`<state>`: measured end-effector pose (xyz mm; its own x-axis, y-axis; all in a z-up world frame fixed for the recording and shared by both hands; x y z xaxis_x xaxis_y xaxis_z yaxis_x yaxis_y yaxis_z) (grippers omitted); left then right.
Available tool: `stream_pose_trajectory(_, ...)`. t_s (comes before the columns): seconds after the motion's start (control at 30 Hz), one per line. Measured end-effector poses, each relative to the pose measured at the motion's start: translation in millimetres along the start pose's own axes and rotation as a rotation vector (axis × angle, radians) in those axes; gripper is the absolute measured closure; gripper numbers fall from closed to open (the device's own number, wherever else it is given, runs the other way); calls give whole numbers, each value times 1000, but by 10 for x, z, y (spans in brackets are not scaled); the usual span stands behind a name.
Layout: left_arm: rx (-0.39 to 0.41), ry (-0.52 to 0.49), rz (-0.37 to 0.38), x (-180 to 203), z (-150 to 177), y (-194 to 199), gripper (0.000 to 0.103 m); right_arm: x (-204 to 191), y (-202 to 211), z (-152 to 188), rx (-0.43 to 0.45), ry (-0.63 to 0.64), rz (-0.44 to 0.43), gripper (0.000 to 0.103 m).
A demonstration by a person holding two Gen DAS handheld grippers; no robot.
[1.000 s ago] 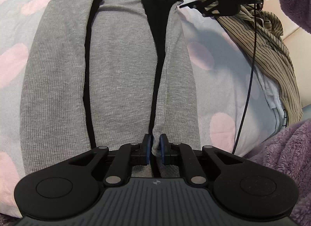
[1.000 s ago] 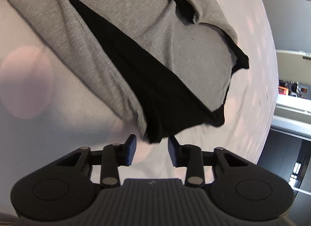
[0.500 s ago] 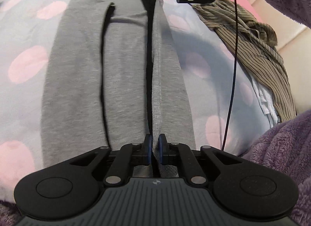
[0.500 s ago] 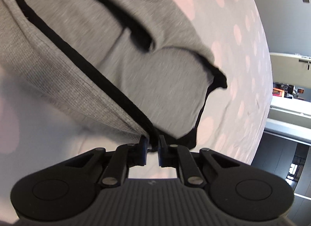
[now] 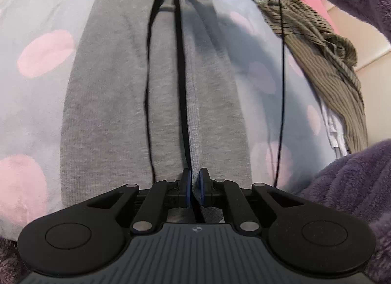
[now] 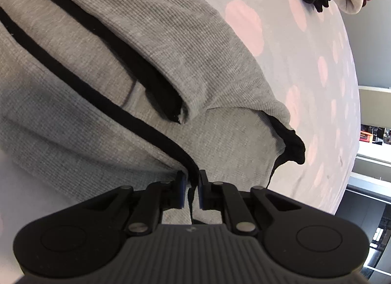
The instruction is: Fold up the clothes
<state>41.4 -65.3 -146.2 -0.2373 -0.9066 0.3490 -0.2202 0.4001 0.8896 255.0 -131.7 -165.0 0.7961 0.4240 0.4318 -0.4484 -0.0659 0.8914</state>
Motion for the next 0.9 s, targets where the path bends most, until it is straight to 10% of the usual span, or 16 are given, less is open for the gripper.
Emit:
stream_pose_trajectory(0.1,-5,12,-1,-28,6,-5,98,22,69,5,-5,-52,41,71)
stream_pose_trajectory(0.37,6,92,68,-153,31,-30,98,-143,675,65,10,-479,68,69)
stream_pose_trajectory(0.73,44,100,171,-225,74,51,87,-1806,1659,-332,210,-1220,-80,52)
stream_pose_trajectory(0.9,40,98,160,-236,150,116,66,-2536,1903,-951,254,-1108,-85,45)
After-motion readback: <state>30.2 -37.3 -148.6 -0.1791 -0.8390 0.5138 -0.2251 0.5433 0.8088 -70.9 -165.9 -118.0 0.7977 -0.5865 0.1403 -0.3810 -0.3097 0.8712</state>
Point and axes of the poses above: each gripper's, at about its wrist camera, not at the fingertips, and y roughly against the way its jaws point, x to its right, z to its underside, the point moved 3 cm from there along -y, roughly the way its jaws point, and after that the axes turned 6 degrees about -z, right-handed, at the moved point
